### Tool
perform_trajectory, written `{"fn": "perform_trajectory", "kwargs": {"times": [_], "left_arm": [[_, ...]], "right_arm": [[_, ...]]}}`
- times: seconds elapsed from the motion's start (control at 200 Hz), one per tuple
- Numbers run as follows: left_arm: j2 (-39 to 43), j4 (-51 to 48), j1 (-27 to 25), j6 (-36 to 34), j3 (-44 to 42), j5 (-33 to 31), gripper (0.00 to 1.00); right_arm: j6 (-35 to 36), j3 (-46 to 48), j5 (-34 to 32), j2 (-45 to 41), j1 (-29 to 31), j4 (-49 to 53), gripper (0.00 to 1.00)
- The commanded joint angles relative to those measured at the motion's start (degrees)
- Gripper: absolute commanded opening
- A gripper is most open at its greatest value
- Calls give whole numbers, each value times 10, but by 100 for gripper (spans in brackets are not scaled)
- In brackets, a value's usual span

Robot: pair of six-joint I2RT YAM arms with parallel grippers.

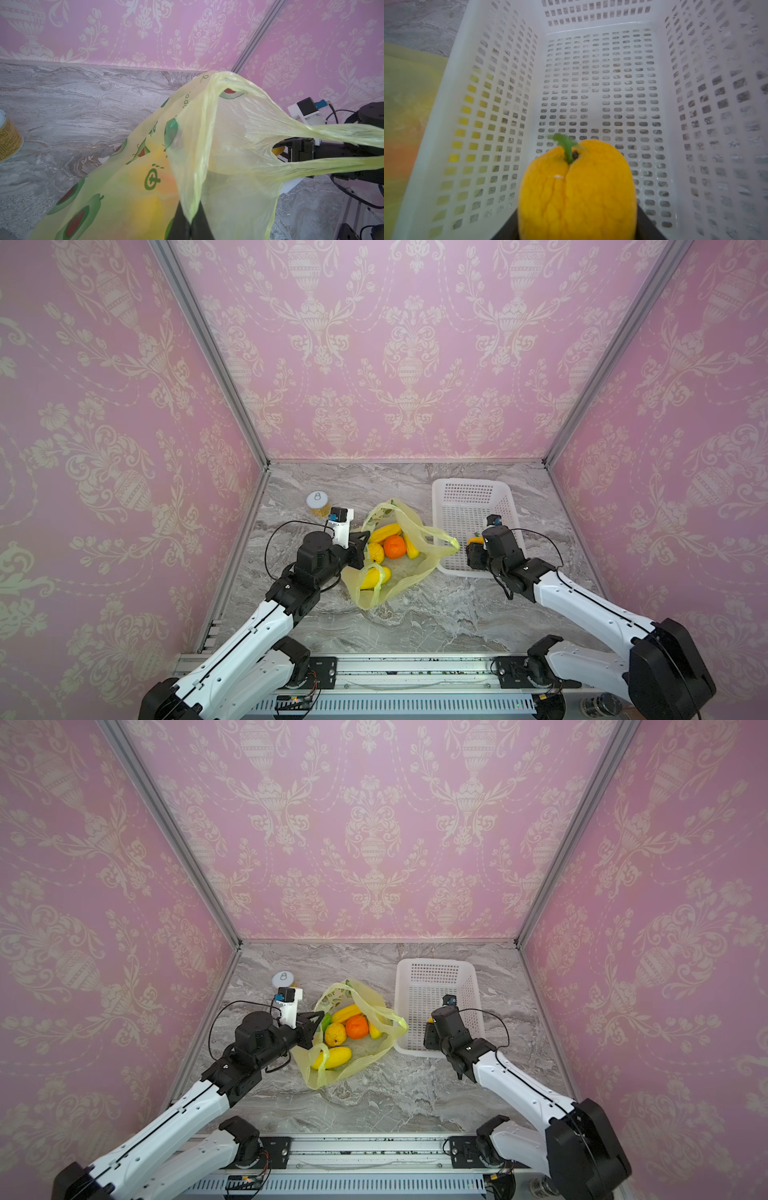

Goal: Untie the knot of the plastic bag and take out the fruit
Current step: 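Lift the yellow pepper out with the right gripper and move it over the basket, then open the right gripper to drop the yellow pepper into the white basket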

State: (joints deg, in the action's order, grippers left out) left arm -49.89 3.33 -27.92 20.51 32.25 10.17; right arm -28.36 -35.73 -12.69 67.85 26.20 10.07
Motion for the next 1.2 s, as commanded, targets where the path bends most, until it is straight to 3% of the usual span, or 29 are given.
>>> {"fn": "perform_trajectory", "kwargs": {"times": [0.0,0.3,0.515,0.59,0.891,0.986,1.196], "left_arm": [[-29,-27,1,-5,13,29,0],[-49,3,1,2,1,29,0],[-59,-2,1,2,5,30,0],[-58,-2,2,1,5,28,0],[-58,0,1,3,4,28,1],[-62,-1,1,3,6,30,0],[-64,3,1,2,7,38,0]], "right_arm": [[2,-31,7,33,-4,-11,12],[4,-54,10,118,-9,-18,20],[11,-59,28,139,-10,-38,48],[11,-59,35,132,-9,-35,53],[9,-15,35,28,-8,-39,88],[10,3,47,-20,-6,-35,93],[20,40,60,-168,26,-40,89]]}}
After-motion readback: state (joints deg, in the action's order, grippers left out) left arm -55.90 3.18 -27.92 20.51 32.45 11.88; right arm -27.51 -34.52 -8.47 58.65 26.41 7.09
